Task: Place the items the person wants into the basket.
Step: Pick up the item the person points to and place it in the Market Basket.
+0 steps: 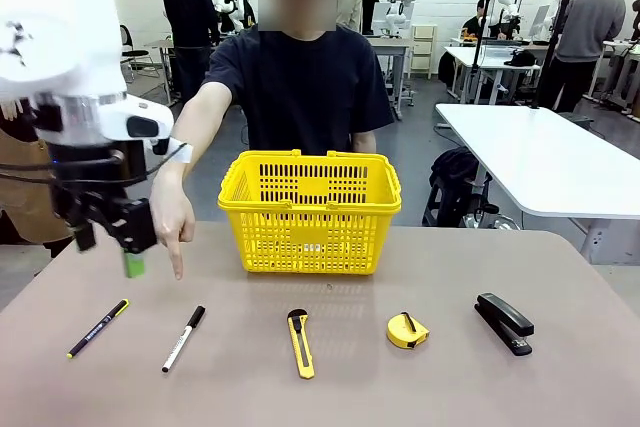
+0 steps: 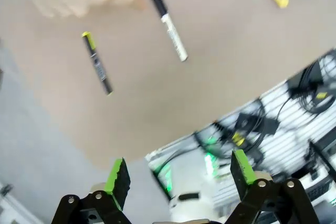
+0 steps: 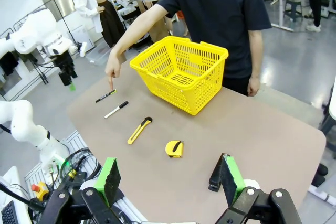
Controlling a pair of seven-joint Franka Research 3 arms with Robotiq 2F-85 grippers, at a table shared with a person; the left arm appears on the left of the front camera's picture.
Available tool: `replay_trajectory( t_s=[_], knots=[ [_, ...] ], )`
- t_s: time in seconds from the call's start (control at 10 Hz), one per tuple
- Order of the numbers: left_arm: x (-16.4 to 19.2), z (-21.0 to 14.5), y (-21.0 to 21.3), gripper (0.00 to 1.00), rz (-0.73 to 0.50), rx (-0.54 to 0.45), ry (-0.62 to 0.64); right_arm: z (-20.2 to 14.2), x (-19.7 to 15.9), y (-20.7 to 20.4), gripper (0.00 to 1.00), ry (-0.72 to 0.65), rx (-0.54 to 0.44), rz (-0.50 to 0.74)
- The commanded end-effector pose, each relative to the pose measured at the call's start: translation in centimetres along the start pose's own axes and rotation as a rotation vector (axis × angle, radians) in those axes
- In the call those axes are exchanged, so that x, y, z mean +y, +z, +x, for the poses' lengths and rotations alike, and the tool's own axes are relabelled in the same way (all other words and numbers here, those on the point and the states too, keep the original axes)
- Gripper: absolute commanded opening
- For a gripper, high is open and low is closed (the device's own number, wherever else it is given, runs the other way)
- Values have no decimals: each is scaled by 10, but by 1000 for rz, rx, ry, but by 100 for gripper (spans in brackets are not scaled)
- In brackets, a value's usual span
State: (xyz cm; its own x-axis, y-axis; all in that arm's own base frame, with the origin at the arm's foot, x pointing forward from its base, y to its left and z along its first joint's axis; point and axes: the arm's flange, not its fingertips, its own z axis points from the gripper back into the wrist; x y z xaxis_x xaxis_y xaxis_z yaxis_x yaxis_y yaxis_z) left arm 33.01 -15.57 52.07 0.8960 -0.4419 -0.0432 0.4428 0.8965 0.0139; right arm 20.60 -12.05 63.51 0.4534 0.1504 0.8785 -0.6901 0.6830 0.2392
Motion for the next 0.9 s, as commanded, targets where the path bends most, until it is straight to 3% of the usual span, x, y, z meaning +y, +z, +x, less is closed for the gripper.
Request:
replay_trajectory(
  t_s=[0.0,0.2,0.3,0.8],
  knots=[
    [-5,10,-20,100,-84,-84,68,0,-2,-3,100,6,-12,15],
    [-6,6,-17,100,-54,-123,56,0,-2,-3,100,6,-12,15],
    [0,15,-21,100,-74,-56,59,0,-2,-3,100,6,-12,15],
    [0,15,-21,100,-74,-56,59,0,-2,-3,100,6,-12,15]
  ],
)
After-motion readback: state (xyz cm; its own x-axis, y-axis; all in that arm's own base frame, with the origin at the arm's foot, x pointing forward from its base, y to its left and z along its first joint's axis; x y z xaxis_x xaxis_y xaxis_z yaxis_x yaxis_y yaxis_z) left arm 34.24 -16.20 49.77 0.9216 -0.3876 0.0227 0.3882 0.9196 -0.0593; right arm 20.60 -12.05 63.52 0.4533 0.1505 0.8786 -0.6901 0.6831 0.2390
